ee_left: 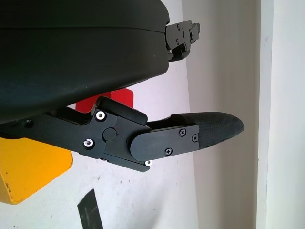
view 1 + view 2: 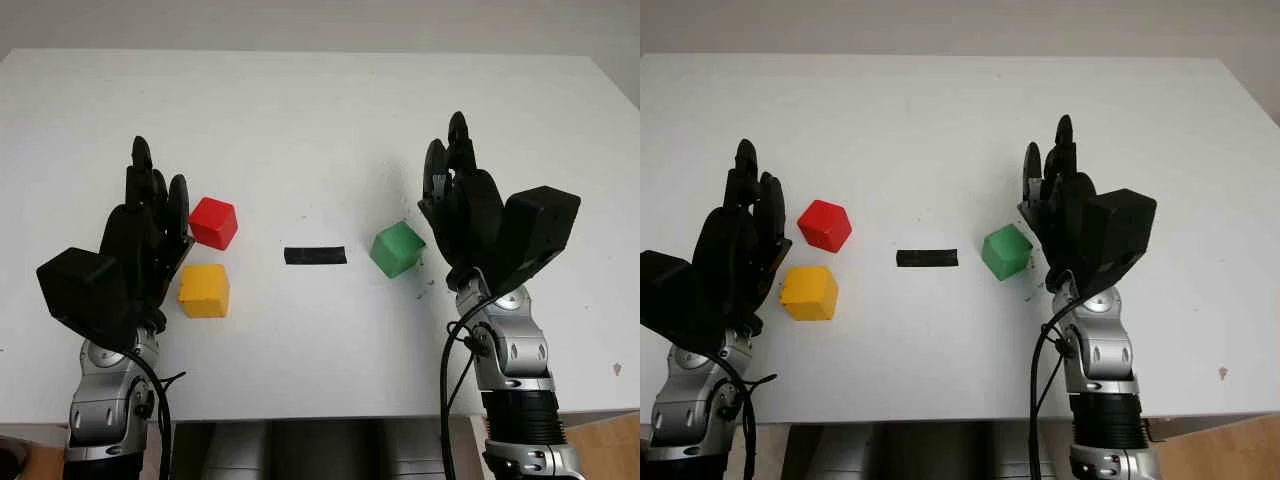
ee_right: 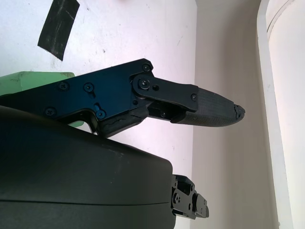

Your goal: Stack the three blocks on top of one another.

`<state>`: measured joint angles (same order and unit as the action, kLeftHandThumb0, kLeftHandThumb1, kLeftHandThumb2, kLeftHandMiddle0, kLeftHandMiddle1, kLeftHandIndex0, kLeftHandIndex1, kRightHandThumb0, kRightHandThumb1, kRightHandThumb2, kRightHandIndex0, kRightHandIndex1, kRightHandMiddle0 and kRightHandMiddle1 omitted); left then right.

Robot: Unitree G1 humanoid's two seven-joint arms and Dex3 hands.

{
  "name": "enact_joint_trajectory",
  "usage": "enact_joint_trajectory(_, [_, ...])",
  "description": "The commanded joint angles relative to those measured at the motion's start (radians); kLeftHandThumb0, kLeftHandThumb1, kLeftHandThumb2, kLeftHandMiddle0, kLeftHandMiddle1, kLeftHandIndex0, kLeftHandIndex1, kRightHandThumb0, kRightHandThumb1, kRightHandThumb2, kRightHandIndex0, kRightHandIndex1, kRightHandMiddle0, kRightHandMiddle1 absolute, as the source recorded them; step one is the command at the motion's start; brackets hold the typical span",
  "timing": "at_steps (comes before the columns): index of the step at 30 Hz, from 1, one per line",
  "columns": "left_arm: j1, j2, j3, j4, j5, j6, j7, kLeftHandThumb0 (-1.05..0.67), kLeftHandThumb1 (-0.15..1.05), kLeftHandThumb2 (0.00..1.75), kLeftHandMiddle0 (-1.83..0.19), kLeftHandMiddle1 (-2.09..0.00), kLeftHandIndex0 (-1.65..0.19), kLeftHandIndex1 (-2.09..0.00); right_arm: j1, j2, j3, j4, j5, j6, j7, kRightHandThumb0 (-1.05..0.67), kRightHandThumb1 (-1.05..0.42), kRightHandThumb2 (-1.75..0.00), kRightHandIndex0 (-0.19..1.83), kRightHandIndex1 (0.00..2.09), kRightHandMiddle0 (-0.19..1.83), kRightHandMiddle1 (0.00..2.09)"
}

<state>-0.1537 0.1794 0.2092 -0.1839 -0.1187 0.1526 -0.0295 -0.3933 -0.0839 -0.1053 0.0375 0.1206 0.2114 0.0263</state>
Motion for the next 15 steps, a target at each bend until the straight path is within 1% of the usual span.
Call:
enact_joint_trajectory(1, [0.0, -0.007, 0.002, -0.003, -0.003, -0.009, 0.004, -0.75, 1.05, 0.56, 0.19, 0.0, 0.19, -0.04, 0.006, 0.004, 0.001, -0.018, -0.003, -0.003, -0.002, -0.72, -1.05, -0.64, -0.19, 0.0, -0.19, 0.0])
enact_joint_trajectory(11, [-0.032, -0.004, 0.001, 0.039, -0.001, -0.021, 0.003, -0.75, 1.05, 0.57, 0.19, 0.0, 0.19, -0.03, -0.016, -0.003, -0.008, 0.016, 0.0, -0.016, 0.001, -0.73, -1.05, -0.63, -0.19, 0.0, -0.19, 0.0])
enact_joint_trajectory(14, [-0.033, 0.027, 0.009, 0.039, 0.0, -0.033, -0.024, -0.72, 1.05, 0.59, 0.19, 0.0, 0.19, -0.03, -0.014, -0.011, -0.007, 0.016, 0.0, -0.029, 0.017, -0.73, -1.05, -0.65, -0.19, 0.0, -0.19, 0.0])
enact_joint_trajectory(15, [-0.038, 0.046, 0.013, 0.038, 0.003, -0.036, -0.036, -0.72, 1.05, 0.55, 0.18, -0.02, 0.17, -0.04, -0.015, -0.013, -0.008, 0.017, 0.001, -0.032, 0.021, -0.73, -1.05, -0.65, -0.19, 0.0, -0.19, 0.0])
